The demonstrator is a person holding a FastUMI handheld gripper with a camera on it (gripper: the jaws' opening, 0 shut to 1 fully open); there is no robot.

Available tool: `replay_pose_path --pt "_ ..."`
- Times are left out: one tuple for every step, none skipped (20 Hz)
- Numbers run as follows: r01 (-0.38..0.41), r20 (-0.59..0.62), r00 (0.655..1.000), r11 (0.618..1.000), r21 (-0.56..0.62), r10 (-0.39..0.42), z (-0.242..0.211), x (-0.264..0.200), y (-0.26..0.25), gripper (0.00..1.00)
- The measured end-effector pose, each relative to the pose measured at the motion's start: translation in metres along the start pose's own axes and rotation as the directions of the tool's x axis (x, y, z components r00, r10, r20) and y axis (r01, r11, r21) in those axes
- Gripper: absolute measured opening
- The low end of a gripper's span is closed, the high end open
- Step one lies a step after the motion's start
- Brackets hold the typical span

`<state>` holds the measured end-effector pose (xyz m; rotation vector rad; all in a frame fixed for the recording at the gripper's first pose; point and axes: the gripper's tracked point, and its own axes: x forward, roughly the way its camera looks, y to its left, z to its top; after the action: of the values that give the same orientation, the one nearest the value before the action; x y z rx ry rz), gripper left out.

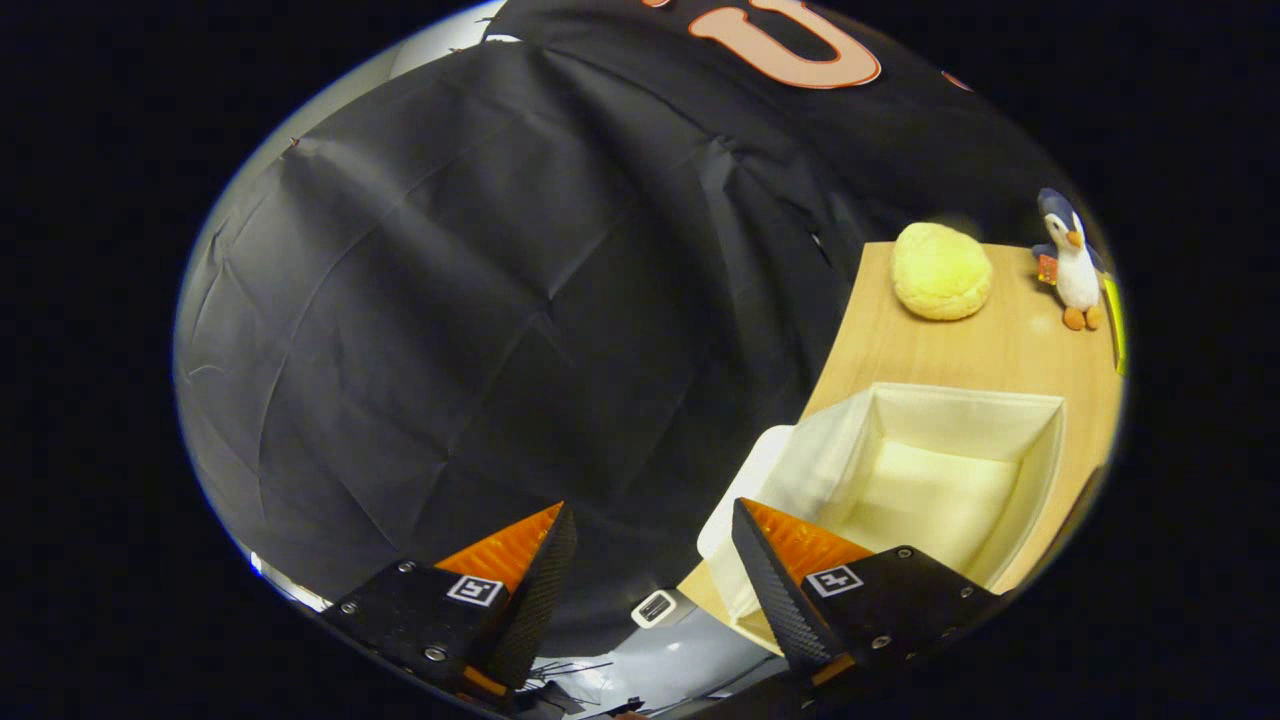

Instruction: Open the storage box then place both shoes into the box .Put the left shoe in first, then the right shoe, with the right side of both shoes facing outward in a uniform manner.

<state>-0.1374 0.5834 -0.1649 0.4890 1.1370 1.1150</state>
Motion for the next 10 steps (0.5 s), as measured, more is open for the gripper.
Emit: replay_pose_path --pt "0.029 0.018 0.999 0.999 -0.013 -0.029 0.000 -0.011 -0.018 0.95" --pt "0.064 0.036 0.997 0.998 -0.028 -0.063 0.001 -0.023 -0.034 0.96" --pt "0.101 0.055 0.994 0.994 -0.042 -0.098 0.001 -0.036 -0.053 0.96" --pt "0.135 0.072 0.989 0.989 -0.055 -0.131 0.001 -0.050 -0.071 0.96" --pt "0.168 0.089 0.983 0.984 -0.065 -0.162 0.001 -0.063 -0.086 0.97" --pt "0.199 0.104 0.976 0.977 -0.073 -0.191 0.000 -0.075 -0.102 0.97" --pt "0.227 0.119 0.969 0.971 -0.080 -0.217 -0.003 -0.089 -0.115 0.97" --pt "0.255 0.133 0.961 0.963 -0.086 -0.243 -0.005 -0.102 -0.131 0.98" --pt "0.273 0.137 0.956 0.958 -0.088 -0.260 -0.010 -0.112 -0.146 0.98" --pt "0.282 0.129 0.954 0.956 -0.079 -0.271 -0.019 -0.123 -0.161 0.98"
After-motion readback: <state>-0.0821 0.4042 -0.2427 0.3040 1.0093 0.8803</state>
